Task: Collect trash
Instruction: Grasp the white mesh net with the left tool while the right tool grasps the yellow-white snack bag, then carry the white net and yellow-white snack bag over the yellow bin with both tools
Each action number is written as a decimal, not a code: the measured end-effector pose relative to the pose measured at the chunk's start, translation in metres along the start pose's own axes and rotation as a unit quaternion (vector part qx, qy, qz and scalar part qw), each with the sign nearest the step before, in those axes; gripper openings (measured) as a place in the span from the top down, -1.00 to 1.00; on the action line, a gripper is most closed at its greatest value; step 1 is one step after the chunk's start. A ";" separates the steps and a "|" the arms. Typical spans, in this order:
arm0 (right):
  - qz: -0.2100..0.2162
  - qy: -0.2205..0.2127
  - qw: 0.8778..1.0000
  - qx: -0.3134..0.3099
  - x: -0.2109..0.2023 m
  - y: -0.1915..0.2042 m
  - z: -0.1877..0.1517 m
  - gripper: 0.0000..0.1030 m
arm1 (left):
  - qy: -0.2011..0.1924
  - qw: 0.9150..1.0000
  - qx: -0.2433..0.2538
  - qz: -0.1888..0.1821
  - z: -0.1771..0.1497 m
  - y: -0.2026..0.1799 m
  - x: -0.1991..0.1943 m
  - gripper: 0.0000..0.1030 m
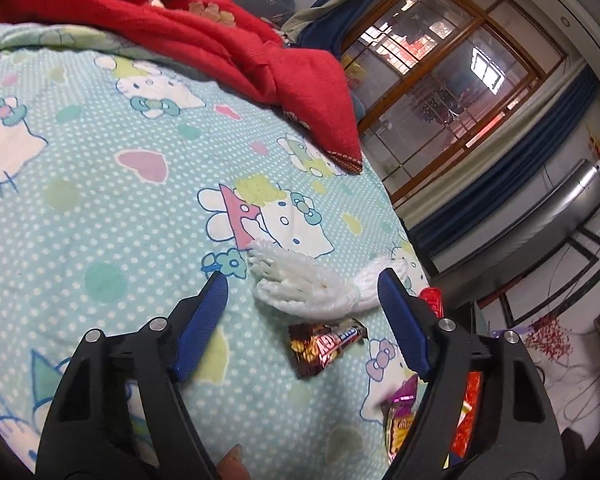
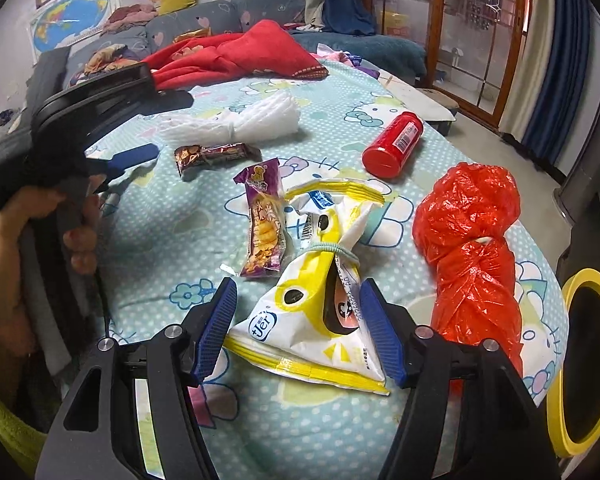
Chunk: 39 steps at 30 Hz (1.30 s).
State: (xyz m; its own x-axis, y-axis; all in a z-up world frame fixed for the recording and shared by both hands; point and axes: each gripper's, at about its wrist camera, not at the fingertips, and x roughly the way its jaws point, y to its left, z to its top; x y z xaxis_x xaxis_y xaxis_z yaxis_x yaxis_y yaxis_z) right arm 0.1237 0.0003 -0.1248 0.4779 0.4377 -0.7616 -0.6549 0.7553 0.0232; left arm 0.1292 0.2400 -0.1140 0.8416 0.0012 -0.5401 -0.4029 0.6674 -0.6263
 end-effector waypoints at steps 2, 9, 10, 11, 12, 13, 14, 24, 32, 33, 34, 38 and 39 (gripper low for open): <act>-0.001 -0.003 1.000 -0.002 -0.001 0.000 -0.001 -0.13 | 0.004 1.000 -0.006 -0.002 0.000 0.002 0.003 -0.06; -0.003 -0.009 1.000 -0.020 -0.006 0.007 -0.007 0.04 | 0.016 1.000 -0.016 -0.022 -0.002 0.007 0.004 0.65; -0.001 -0.009 1.000 -0.023 -0.007 0.009 -0.008 0.06 | 0.015 0.999 -0.016 -0.024 -0.003 0.007 0.002 0.70; 0.001 -0.009 1.000 -0.026 -0.008 0.011 -0.010 0.07 | 0.010 0.999 -0.016 -0.030 -0.005 0.007 -0.002 0.74; 0.004 -0.010 1.000 -0.029 -0.010 0.013 -0.012 0.07 | 0.006 0.999 -0.015 -0.036 -0.005 0.006 -0.005 0.75; 0.006 -0.010 0.999 -0.032 -0.010 0.014 -0.013 0.08 | 0.003 0.999 -0.014 -0.041 -0.005 0.005 -0.008 0.77; 0.009 -0.011 0.999 -0.031 -0.012 0.015 -0.014 0.10 | 0.000 0.999 -0.013 -0.044 -0.006 0.004 -0.011 0.78; 0.057 -0.007 0.998 -0.014 -0.025 0.014 -0.014 0.44 | -0.016 0.998 0.021 -0.060 -0.008 -0.014 -0.042 0.80; 0.071 -0.034 0.997 0.006 -0.053 0.000 -0.005 0.45 | -0.027 0.995 0.054 -0.076 -0.009 -0.039 -0.060 0.80; 0.072 -0.038 0.997 0.008 -0.056 -0.002 -0.004 0.45 | -0.028 0.995 0.059 -0.079 -0.008 -0.042 -0.063 0.80; 0.071 -0.044 0.996 0.013 -0.061 -0.005 -0.002 0.45 | -0.030 0.994 0.064 -0.081 -0.008 -0.046 -0.065 0.80; 0.068 -0.064 0.995 0.031 -0.076 -0.020 0.005 0.45 | -0.037 0.991 0.089 -0.088 -0.010 -0.064 -0.076 0.80; 0.066 -0.071 0.995 0.036 -0.081 -0.025 0.007 0.45 | -0.038 0.991 0.094 -0.091 -0.011 -0.069 -0.077 0.80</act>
State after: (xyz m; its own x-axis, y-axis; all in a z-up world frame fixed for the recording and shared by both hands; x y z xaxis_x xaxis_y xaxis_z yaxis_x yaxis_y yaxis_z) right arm 0.1053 -0.0509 -0.0590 0.4711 0.5961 -0.6501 -0.6767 0.7171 0.1672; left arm 0.0880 0.1860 -0.0354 0.9213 -0.0812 -0.3803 -0.1737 0.7889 -0.5894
